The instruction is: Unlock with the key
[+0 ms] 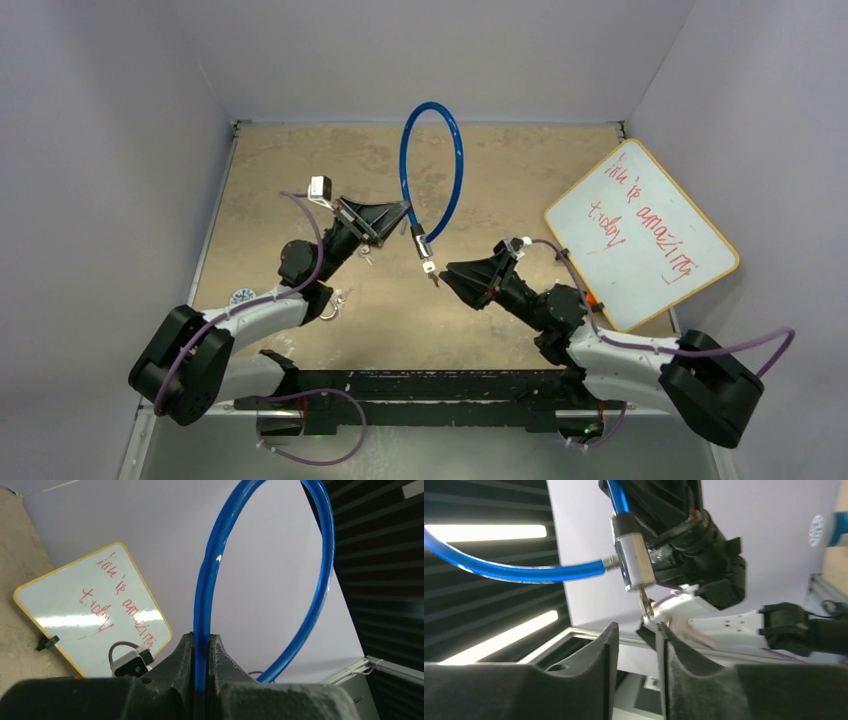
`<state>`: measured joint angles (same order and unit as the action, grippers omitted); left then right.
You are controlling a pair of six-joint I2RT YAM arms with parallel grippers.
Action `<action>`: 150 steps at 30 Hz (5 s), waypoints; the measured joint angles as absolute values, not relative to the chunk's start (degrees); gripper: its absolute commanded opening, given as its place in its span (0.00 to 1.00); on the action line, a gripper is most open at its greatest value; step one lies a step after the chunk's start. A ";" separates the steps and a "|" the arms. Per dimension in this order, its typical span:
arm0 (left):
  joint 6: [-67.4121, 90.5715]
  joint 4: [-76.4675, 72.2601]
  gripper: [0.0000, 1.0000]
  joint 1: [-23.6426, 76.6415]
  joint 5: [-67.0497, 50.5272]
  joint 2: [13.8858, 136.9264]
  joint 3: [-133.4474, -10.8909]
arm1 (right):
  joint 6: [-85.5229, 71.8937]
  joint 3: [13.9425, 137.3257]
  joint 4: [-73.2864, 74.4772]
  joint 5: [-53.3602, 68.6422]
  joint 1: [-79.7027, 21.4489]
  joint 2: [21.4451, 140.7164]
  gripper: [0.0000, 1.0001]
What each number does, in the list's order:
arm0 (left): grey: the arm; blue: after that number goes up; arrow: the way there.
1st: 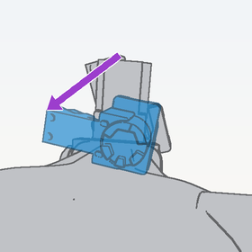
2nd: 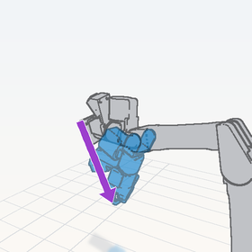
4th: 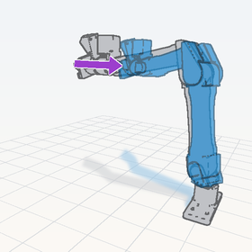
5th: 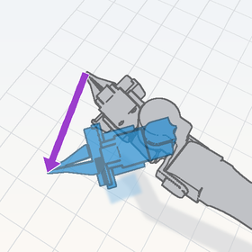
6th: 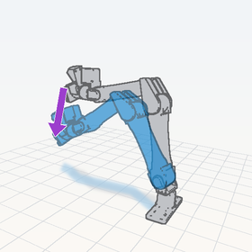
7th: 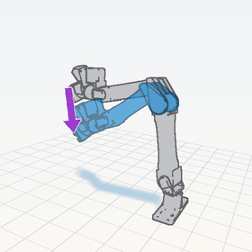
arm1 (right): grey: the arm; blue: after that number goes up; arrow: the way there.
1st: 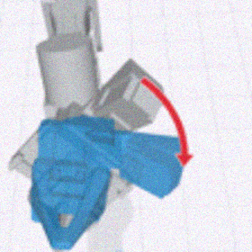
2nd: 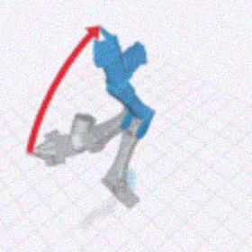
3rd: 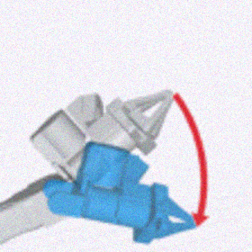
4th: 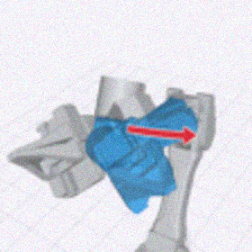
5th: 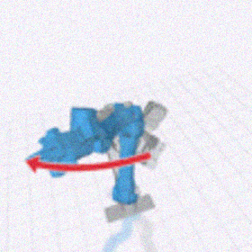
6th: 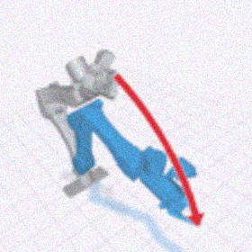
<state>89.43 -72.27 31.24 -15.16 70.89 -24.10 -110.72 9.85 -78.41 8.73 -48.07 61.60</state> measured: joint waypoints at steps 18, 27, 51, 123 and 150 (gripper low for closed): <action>85.58 -62.63 0.00 30.81 -8.27 69.91 -24.53 | -61.30 26.50 -20.93 -1.58 -48.05 35.24 0.75; 84.38 -57.47 0.00 30.81 -8.27 67.94 -24.47 | -36.05 43.03 -17.93 -0.03 -48.05 48.49 0.76; 75.29 -36.91 0.00 30.39 -7.92 61.78 -22.76 | -26.41 42.59 -19.81 -2.11 -48.07 55.72 0.00; 31.79 18.35 0.70 29.63 5.45 66.89 -61.87 | -49.87 45.76 25.32 -26.72 -43.09 51.37 0.82; 32.45 35.16 0.53 29.63 2.92 43.75 -49.43 | -46.13 50.94 6.04 -14.57 -43.18 75.00 0.80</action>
